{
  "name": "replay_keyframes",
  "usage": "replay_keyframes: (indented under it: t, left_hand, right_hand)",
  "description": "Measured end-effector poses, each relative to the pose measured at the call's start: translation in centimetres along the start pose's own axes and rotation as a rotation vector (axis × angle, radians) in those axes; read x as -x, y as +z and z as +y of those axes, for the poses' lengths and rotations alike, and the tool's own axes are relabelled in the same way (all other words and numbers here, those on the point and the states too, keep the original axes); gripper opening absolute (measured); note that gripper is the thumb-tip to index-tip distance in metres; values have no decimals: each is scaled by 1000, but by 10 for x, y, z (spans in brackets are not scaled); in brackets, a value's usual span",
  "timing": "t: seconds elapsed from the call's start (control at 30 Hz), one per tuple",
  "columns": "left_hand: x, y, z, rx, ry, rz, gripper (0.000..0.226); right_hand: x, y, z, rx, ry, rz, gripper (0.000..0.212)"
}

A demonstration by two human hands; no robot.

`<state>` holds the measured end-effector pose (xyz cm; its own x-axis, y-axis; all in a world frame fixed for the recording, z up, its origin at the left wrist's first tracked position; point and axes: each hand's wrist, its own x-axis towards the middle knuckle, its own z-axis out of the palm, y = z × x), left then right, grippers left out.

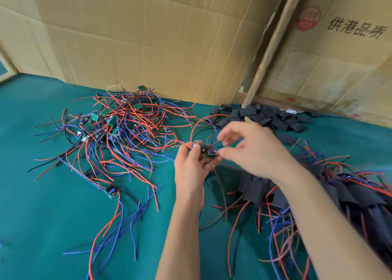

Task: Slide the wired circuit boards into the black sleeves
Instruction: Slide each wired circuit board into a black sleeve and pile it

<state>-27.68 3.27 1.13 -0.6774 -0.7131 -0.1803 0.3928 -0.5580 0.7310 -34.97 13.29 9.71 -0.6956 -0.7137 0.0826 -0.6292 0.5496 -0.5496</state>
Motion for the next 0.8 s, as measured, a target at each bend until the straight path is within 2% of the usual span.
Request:
replay_keyframes:
  t: [0.07,0.13,0.3,0.43,0.5,0.57,0.63,0.7,0.73,0.8]
  left_hand:
    - [0,-1,-1,-53,29,-21,15]
    - [-1,-1,-2,-83,75,5,11]
    - [-3,-1,0,8,147,136,18]
    - [-1,-6,-3,-254,311,380,27]
    - [0,-8,-2,-348,415,480,22]
    - [1,-9,-1,-414,498,528,12]
    - [3,-8,1,-452,524,512,4]
    - [5,-6,-1,-473,512,453,13]
    - [6,-5,-1,-455,490,417,16]
    - [6,-4,0,-369,416,325,19]
  right_hand:
    - [-13,20,-4,32,-29,-35,29]
    - [-18,37,-3,13,-45,-56,29]
    - [-32,48,-4,-26,-94,139,13]
    - [-57,36,-22,4,-170,214,7]
    - [-70,22,-33,71,-202,285,13]
    - [-82,4,-46,28,-249,362,15]
    - [-88,-15,-62,-155,-242,410,7]
    - [-91,-32,-71,-341,-213,407,14]
    - [-92,-38,-73,-359,-215,403,16]
    - [-84,-42,-72,-218,-242,427,10]
